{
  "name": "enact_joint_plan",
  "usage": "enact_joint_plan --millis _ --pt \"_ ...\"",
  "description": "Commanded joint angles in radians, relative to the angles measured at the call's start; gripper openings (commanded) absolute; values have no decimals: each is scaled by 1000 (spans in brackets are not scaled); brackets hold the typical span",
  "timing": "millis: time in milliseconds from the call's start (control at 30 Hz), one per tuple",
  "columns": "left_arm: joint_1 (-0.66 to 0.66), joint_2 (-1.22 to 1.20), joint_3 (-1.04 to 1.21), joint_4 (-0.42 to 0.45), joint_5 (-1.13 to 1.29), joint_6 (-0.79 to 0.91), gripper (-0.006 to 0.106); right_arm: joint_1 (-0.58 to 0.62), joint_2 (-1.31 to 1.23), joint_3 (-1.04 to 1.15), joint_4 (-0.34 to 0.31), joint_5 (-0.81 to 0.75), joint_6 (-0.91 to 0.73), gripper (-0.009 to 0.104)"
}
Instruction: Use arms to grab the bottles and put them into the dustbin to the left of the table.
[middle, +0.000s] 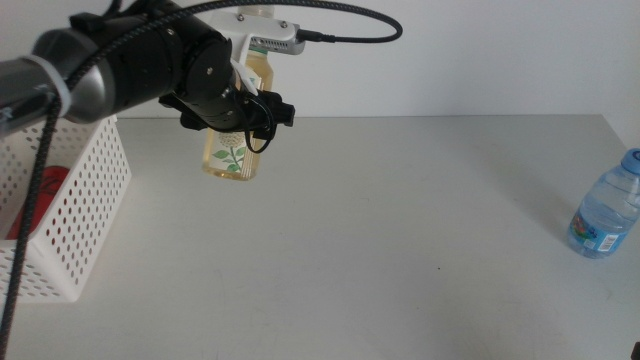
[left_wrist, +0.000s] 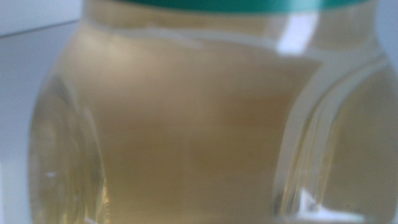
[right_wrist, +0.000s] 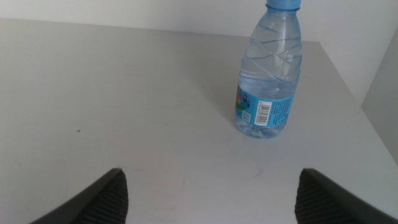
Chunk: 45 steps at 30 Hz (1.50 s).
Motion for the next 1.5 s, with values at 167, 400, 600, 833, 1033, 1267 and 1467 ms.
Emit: enact_joint_plan --millis 167,400,600,833,1033,1267,1467 --pt "52 -218 -43 -141 191 154 -1 -7 -22 -9 -6 -75 -12 78" --pt "281 -242 -134 -366 431 393 -1 -7 -22 -9 -6 -75 -12 78" --pt "480 -237 -260 -371 646 470 -1 -7 -22 -9 -6 -75 -12 78" --pt "652 -211 -258 -393 677 632 -1 -7 -22 -9 -6 -75 -12 78" --pt "716 -129 -239 -391 677 632 -1 -7 -22 -9 -6 -75 -12 78" --pt "723 -33 -226 -377 677 659 -1 -7 -22 -9 -6 -75 -12 78" --pt "723 17 -200 -379 677 659 -1 -7 -22 -9 -6 -75 -12 78"
